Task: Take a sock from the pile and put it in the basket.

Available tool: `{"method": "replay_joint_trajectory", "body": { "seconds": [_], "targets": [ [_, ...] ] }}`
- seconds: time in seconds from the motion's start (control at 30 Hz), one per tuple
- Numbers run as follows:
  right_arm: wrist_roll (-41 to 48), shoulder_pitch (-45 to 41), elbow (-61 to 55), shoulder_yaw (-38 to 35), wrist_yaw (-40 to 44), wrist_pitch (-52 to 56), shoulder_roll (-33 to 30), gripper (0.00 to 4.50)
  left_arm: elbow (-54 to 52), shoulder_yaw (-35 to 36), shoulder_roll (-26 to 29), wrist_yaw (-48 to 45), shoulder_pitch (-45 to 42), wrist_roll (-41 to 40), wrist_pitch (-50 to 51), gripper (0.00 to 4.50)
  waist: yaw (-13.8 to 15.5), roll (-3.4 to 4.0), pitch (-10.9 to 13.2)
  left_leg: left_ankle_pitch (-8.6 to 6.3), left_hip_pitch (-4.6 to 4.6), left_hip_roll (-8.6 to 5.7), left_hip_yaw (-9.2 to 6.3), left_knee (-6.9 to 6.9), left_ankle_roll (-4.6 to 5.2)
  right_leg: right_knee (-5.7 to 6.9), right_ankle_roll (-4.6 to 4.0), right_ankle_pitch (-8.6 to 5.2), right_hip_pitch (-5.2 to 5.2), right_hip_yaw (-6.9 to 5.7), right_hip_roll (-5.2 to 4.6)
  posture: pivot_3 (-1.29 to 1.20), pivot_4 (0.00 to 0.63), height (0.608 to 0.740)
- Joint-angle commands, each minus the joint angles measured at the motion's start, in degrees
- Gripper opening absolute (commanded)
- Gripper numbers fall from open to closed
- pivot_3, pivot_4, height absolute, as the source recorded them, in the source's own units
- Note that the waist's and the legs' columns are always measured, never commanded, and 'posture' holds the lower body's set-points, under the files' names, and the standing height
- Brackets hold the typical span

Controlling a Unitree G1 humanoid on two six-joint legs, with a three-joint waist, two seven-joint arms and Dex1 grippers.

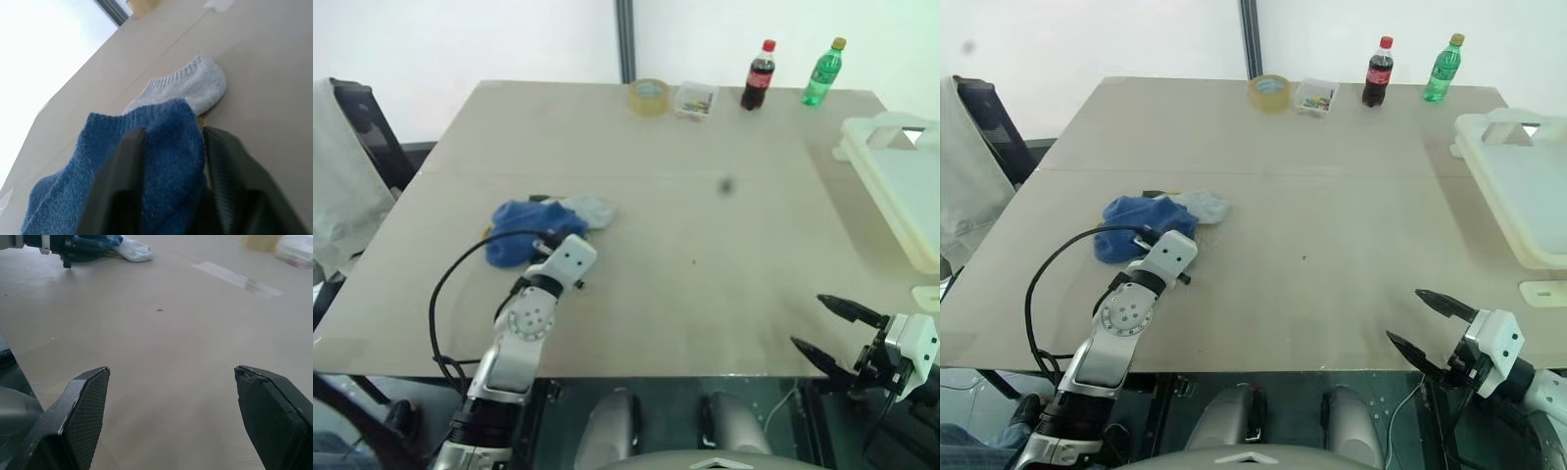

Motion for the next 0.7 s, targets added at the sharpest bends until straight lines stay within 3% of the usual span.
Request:
{"method": "replay_joint_trajectory", "body": {
  "seconds": [0.03, 0.37, 0.5, 0.7],
  "targets": [
    [0.05, 0.11, -0.64, -0.07, -0.39, -1.34, 0.27, 4.2, -0.46, -0.45, 0.11, 0.4, -0.32, 0.7, -1.25, 0.07, 0.11, 0.04, -0.02, 0.0, 0.0, 0.0, 0.0, 0.0, 0.0, 0.0, 0.0, 0.0, 0.01, 0.0, -0.01, 0.0, 0.15, 0.74],
    [-0.4, 0.09, -0.72, 0.52, -0.8, -1.48, 0.72, 4.2, -2.06, 0.3, -1.13, -0.93, -0.06, -1.89, -1.72, 0.07, 0.09, 0.03, -0.01, 0.0, -0.01, -0.01, 0.0, 0.0, 0.0, 0.0, 0.0, 0.0, 0.0, -0.01, -0.02, 0.0, 0.15, 0.74],
    [-0.46, 0.11, -0.7, 0.57, -0.93, -1.53, 0.71, 4.2, -11.35, 1.21, -4.76, -6.89, 1.8, -9.13, 10.5, 0.07, -0.05, -0.01, 0.01, 0.0, -0.02, -0.01, 0.0, 0.0, 0.0, 0.0, 0.0, 0.0, -0.01, -0.01, -0.04, 0.0, 0.15, 0.74],
    [-0.55, -0.08, -0.63, 0.88, -1.14, -1.59, 0.56, 4.2, -20.06, -0.12, -4.66, -13.01, 2.0, -14.33, 20.76, 0.07, -0.05, 0.01, 0.0, 0.0, -0.03, -0.01, -0.03, 0.0, 0.0, 0.01, 0.01, -0.01, -0.02, -0.03, 0.01, 0.0, 0.15, 0.74]
  ]
}}
